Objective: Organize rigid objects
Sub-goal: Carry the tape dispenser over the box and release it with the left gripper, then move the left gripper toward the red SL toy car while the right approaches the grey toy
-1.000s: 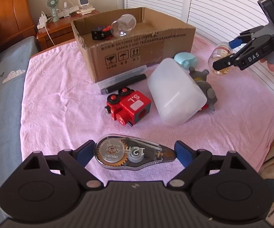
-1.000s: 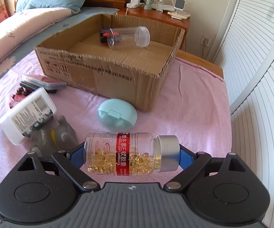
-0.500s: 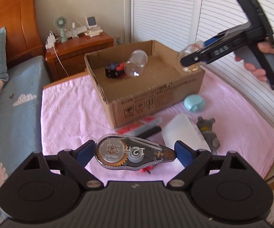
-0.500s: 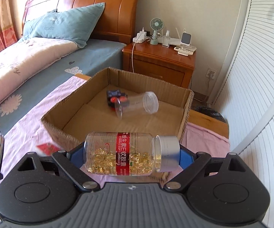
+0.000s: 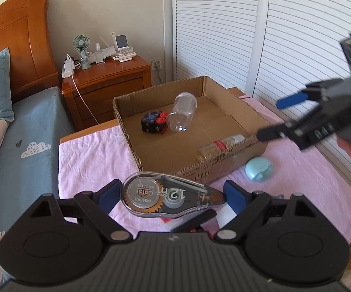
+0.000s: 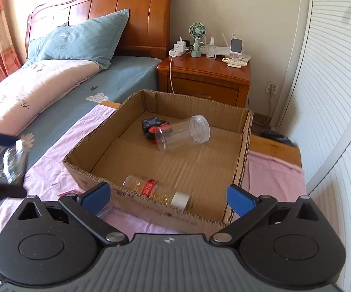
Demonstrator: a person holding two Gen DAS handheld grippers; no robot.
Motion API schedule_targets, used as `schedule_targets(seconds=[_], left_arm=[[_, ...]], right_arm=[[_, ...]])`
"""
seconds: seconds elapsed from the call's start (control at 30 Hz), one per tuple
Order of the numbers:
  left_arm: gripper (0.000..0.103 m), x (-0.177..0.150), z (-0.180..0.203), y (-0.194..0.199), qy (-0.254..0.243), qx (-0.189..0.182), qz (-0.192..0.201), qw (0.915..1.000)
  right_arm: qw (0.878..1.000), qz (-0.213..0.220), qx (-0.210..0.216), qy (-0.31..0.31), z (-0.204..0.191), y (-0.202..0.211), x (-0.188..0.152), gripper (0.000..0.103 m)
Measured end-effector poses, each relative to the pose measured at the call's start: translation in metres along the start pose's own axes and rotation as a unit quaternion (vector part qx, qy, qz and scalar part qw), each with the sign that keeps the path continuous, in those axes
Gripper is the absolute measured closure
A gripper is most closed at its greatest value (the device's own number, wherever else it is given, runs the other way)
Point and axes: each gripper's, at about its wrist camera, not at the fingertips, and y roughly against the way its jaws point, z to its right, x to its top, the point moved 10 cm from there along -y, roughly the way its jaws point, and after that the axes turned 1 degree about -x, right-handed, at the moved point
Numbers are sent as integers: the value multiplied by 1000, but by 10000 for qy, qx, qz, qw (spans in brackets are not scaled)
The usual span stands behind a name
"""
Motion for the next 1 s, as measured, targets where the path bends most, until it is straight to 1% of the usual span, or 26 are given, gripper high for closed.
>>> schedule_targets(seconds=[0.13,0.27,0.37,0.43,0.57,0.67,0.83,1.0], left_arm=[[14,22,5,-16,-28,-22,-10,10000],[14,40,10,-45,-141,-16,-122,9998],[14,42,9,-70,-107,-21,-297,9995],[14,41,9,-82,-97,-17,-381,9992],[13,37,4,-98,46,107,-451,9989],[8,38,-5,-100,156,303,-446,9984],[8,37,-11,-84,215,427,-384,9981],[6,32,-12,-61,323,538,-386,9973]], right_arm=[[9999,-11,-102,-100,-1,14,-20,0],[9994,24,-265,-229,-1,26,-38,0],[9985,57,-402,-358,4,35,-49,0],[9979,67,-396,-514,8,39,-56,0],[9966,58,-431,-693,14,45,-64,0],[9959,114,-506,-745,17,49,-66,0],[9954,142,-458,-833,18,48,-65,0],[9958,47,-458,-797,13,37,-70,0]])
